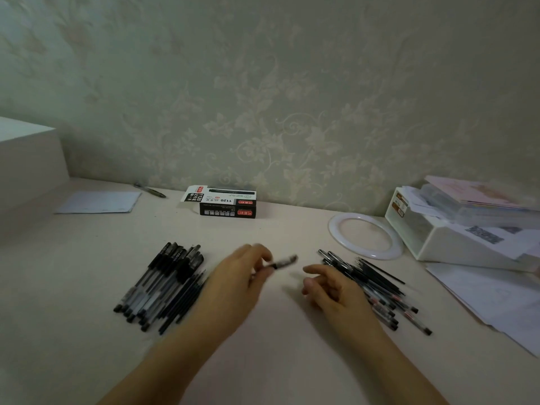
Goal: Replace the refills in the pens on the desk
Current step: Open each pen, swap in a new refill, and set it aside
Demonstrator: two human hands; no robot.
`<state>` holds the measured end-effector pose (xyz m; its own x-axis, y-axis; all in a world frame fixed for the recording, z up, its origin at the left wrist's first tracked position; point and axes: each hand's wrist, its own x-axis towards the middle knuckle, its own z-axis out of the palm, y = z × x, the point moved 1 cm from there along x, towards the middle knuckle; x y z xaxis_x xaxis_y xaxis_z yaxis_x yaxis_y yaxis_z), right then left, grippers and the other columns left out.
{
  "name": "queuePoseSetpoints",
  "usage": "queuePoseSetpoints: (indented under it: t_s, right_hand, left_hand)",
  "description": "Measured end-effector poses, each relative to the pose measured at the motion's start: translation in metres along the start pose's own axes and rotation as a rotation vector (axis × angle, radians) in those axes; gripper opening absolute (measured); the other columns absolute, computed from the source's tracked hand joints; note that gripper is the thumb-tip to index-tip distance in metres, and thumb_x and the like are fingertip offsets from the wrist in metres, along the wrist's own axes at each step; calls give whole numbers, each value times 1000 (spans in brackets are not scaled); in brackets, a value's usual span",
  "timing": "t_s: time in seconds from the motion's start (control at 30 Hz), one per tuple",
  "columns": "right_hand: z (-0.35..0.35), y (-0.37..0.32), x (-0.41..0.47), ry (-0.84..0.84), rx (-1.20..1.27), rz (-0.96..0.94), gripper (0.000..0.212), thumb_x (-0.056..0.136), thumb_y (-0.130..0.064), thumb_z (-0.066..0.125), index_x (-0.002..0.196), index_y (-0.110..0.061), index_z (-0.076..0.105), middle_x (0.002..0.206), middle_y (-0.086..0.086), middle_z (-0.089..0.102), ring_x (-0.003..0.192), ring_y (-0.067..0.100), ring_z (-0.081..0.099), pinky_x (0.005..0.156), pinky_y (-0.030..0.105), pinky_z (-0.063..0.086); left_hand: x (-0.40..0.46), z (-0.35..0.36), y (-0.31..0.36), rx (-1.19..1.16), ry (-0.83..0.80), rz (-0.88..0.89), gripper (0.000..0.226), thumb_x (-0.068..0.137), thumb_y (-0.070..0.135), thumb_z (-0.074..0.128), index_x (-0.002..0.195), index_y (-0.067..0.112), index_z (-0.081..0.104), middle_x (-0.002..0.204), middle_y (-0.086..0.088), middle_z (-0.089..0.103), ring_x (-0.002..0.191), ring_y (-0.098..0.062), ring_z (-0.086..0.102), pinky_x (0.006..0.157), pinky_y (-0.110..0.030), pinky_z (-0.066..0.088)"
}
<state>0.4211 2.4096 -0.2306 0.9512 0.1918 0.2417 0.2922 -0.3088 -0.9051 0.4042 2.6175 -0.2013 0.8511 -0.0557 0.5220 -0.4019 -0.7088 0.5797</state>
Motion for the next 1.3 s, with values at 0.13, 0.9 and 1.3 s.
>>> queuePoseSetpoints:
  t_s: [0.13,0.9,1.3]
  right_hand:
    - [1,2,0,16,10,23,11,93,-26,65,101,-32,69,85,-3,72,75,12,68,71,25,55]
    - [-9,-8,-5,219,-374,-122,21,81,-12,75,79,-32,68,74,-15,66,72,3,60,62,8,45]
    - [-21,-12,-8,278,-815,60,14,88,-26,68,95,-15,62,97,-3,51,91,20,51,78,37,47]
  left_hand:
    - [8,-43,-21,222,323,-234,2,91,22,60,93,23,60,89,5,60,70,-14,56,64,-33,48]
    - [5,-54,-42,417,206,-425,17,94,23,56,105,16,66,100,-5,59,90,-25,55,76,-37,47]
    - [-14,15,-4,140,-137,-73,10,93,29,55,92,28,65,86,15,52,67,-1,48,66,-16,45]
